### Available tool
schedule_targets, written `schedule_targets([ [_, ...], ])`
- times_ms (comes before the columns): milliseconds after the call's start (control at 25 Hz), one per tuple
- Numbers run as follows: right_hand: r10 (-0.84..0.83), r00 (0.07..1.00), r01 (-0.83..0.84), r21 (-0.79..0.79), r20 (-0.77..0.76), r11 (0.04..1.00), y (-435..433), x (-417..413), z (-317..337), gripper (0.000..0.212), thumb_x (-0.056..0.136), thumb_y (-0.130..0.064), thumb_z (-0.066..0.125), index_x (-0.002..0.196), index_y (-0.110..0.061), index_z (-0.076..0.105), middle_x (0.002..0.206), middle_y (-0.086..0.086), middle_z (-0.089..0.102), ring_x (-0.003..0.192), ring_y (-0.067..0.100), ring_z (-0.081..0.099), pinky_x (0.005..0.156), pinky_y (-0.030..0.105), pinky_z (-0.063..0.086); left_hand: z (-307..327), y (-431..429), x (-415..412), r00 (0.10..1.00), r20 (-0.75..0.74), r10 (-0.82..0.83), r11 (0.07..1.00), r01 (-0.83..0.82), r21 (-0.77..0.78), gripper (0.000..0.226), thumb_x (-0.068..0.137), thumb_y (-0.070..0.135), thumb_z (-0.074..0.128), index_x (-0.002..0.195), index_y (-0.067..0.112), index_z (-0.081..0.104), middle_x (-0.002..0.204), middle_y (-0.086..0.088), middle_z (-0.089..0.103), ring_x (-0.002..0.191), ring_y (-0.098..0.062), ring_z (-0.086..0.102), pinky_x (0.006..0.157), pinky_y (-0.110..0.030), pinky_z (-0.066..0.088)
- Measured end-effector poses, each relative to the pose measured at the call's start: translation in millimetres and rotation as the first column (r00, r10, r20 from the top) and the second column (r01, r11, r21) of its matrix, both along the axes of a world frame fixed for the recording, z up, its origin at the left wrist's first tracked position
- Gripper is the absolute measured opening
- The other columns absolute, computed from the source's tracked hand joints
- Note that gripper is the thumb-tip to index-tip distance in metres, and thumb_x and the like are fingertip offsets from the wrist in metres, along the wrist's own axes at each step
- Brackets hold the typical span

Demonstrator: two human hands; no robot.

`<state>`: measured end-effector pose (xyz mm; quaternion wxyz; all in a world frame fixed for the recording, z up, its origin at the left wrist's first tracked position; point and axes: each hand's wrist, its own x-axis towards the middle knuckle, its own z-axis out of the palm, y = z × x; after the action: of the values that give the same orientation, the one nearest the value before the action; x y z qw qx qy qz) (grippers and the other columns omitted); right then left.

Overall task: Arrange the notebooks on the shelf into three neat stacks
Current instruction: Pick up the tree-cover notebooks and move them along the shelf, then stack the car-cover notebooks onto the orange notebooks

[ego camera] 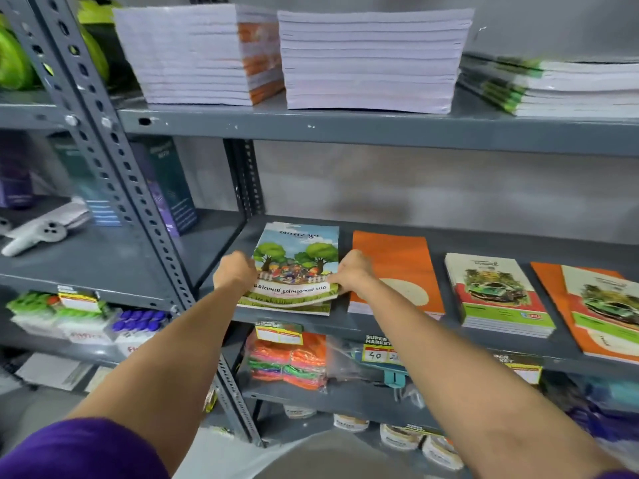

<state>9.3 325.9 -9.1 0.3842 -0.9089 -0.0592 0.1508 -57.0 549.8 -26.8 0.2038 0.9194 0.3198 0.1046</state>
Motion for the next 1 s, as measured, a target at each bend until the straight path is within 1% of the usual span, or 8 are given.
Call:
schedule_targets([
  [80, -0.004, 1.0, 0.005, -0.073, 0.006, 0.997, 10.1, -4.8, -5.2, 0.032, 0.073, -0.014, 0.084, 0.067, -0.006, 0.053, 0.07, 0.008, 0.062, 0.044, 0.012, 0.059, 0.024, 0.012, 0.031, -6.5, 7.5, -0.9, 0.997, -0.069, -0.024, 0.998, 0.028, 0.055, 0.029, 0.094, 0.023, 0.046, 0.09, 0.002, 0.065, 0.089, -0.017, 0.068, 0.079, -0.034, 0.064, 0.069, -0.038, 0.054],
  [240, -0.019, 0.999, 0.025, -0.182, 0.035, 0.983, 12.9, -10.7, -12.0, 0.04, 0.072, -0.028, 0.084, 0.064, -0.011, 0.048, 0.07, 0.008, 0.065, 0.045, 0.015, 0.064, 0.025, 0.013, 0.032, -4.8, 8.0, 2.0, 0.984, -0.177, -0.015, 0.994, 0.035, 0.108, 0.021, 0.089, 0.023, 0.054, 0.097, 0.007, 0.065, 0.092, -0.012, 0.068, 0.082, -0.03, 0.065, 0.069, -0.036, 0.053],
  [400, -0.043, 0.996, 0.056, -0.183, 0.074, 0.981, 4.5, -9.7, -10.4, 0.042, 0.072, -0.032, 0.083, 0.063, -0.013, 0.047, 0.057, 0.002, 0.061, 0.033, 0.008, 0.055, 0.025, 0.013, 0.028, 6.0, 2.6, 8.4, 0.968, -0.249, -0.007, 0.976, 0.061, 0.208, 0.016, 0.078, 0.018, 0.065, 0.091, 0.01, 0.06, 0.088, -0.008, 0.064, 0.075, -0.026, 0.061, 0.061, -0.03, 0.047],
  [480, -0.082, 0.992, 0.096, -0.15, 0.096, 0.984, -6.5, -5.1, -7.3, 0.038, 0.076, -0.033, 0.081, 0.064, -0.011, 0.052, 0.055, 0.002, 0.061, 0.033, 0.006, 0.055, 0.029, 0.015, 0.034, 10.4, -6.0, 14.1, 0.971, -0.236, -0.024, 0.977, 0.073, 0.201, 0.011, 0.077, 0.016, 0.064, 0.086, 0.01, 0.059, 0.083, -0.006, 0.063, 0.069, -0.025, 0.058, 0.057, -0.029, 0.046],
  [600, -0.202, 0.967, 0.211, -0.043, 0.154, 0.977, -34.8, 5.3, -1.9, 0.028, 0.085, -0.03, 0.071, 0.08, -0.003, 0.066, 0.064, 0.01, 0.07, 0.051, 0.015, 0.07, 0.051, 0.026, 0.058, 17.2, -31.6, 26.1, 0.977, -0.183, -0.105, 0.975, 0.138, 0.174, 0.011, 0.079, 0.017, 0.06, 0.089, 0.012, 0.06, 0.082, -0.004, 0.059, 0.069, -0.024, 0.056, 0.057, -0.03, 0.045],
  [720, -0.279, 0.934, 0.3, -0.066, 0.225, 0.952, -74.6, 14.9, -2.7, 0.023, 0.087, -0.027, 0.068, 0.09, -0.003, 0.069, 0.085, 0.014, 0.074, 0.078, 0.028, 0.073, 0.074, 0.038, 0.061, 25.3, -71.2, 38.7, 0.965, -0.136, -0.222, 0.961, 0.241, 0.139, 0.015, 0.083, 0.025, 0.057, 0.095, 0.018, 0.062, 0.092, -0.004, 0.063, 0.077, -0.025, 0.06, 0.062, -0.031, 0.047],
  [880, -0.36, 0.889, 0.411, -0.147, 0.285, 0.9, -133.4, 23.8, -3.6, 0.023, 0.085, -0.026, 0.067, 0.096, -0.007, 0.072, 0.098, 0.014, 0.073, 0.093, 0.031, 0.07, 0.077, 0.032, 0.056, 29.6, -129.9, 57.4, 0.947, -0.084, -0.311, 0.947, 0.317, 0.057, 0.017, 0.081, 0.025, 0.057, 0.093, 0.019, 0.068, 0.091, -0.004, 0.068, 0.082, -0.026, 0.064, 0.07, -0.034, 0.054],
  [1000, -0.413, 0.863, 0.479, -0.211, 0.29, 0.852, -191.0, 28.4, -3.2, 0.025, 0.084, -0.024, 0.067, 0.099, -0.005, 0.07, 0.104, 0.016, 0.071, 0.1, 0.034, 0.067, 0.074, 0.033, 0.053, 28.5, -184.1, 75.8, 0.926, -0.049, -0.374, 0.927, 0.375, 0.014, 0.02, 0.077, 0.031, 0.061, 0.092, 0.022, 0.071, 0.095, -0.001, 0.069, 0.091, -0.026, 0.065, 0.075, -0.033, 0.054],
])
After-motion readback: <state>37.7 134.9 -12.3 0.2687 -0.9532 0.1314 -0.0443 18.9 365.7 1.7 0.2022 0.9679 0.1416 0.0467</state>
